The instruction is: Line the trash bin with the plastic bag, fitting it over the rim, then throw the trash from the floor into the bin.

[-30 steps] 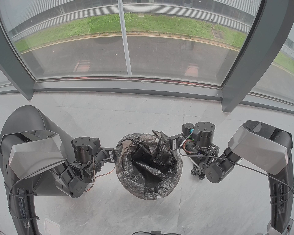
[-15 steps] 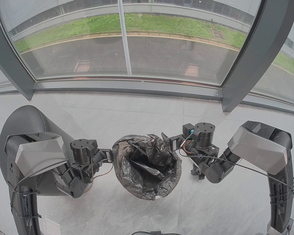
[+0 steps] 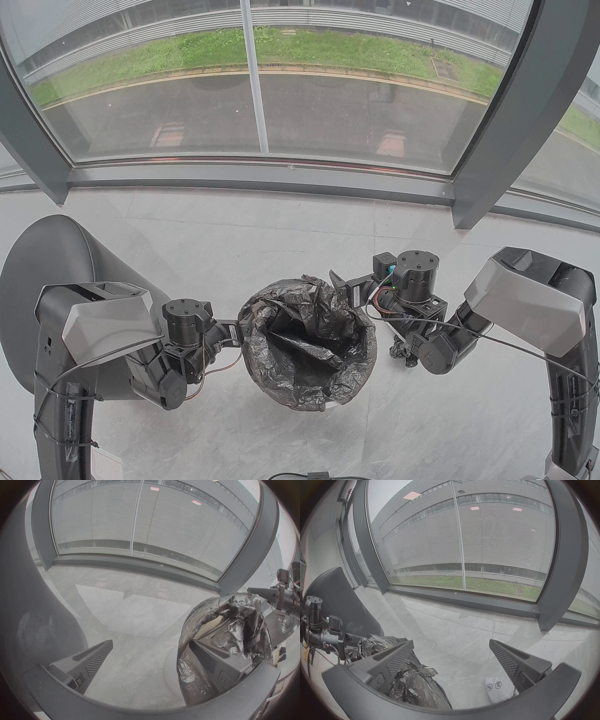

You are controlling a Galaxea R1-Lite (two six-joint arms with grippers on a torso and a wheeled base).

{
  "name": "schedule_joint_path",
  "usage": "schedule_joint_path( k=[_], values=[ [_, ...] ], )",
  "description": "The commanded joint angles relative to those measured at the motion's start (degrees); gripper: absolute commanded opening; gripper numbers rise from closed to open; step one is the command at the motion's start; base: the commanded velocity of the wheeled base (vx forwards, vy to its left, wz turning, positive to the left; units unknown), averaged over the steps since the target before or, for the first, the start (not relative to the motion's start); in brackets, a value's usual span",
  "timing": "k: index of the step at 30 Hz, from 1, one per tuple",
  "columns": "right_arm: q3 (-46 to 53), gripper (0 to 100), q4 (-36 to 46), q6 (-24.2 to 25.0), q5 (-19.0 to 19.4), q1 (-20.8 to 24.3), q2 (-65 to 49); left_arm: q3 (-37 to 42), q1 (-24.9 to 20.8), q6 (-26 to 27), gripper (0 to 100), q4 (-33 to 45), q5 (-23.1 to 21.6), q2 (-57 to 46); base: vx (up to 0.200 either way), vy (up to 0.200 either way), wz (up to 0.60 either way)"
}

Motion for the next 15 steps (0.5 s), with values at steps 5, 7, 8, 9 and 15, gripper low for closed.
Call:
schedule_joint_path(
  k=[5,7,8,9,15],
  values=[
    [-0.1,100,0.0,-0.1,-0.1,0.0,0.1,-1.9,-0.1,-1.1,100,1.6,0.0,1.4,0.0,0.0,0.0],
    [-0.1,100,0.0,-0.1,-0.2,0.0,0.1,-2.0,-0.1,-1.2,100,2.0,0.0,1.4,0.0,0.0,0.0],
    [-0.1,100,0.0,-0.1,-0.2,0.0,0.1,-2.2,0.0,-1.2,100,2.1,0.0,1.6,0.0,0.0,0.0],
    [0.0,100,0.0,-0.1,-0.2,0.0,0.1,-2.3,0.1,-1.2,100,2.1,0.0,1.8,0.0,0.0,0.0],
    [-0.1,100,0.0,-0.1,-0.3,0.0,0.1,-3.2,1.8,-1.2,100,2.2,-0.1,3.5,0.0,0.0,0.0]
  ],
)
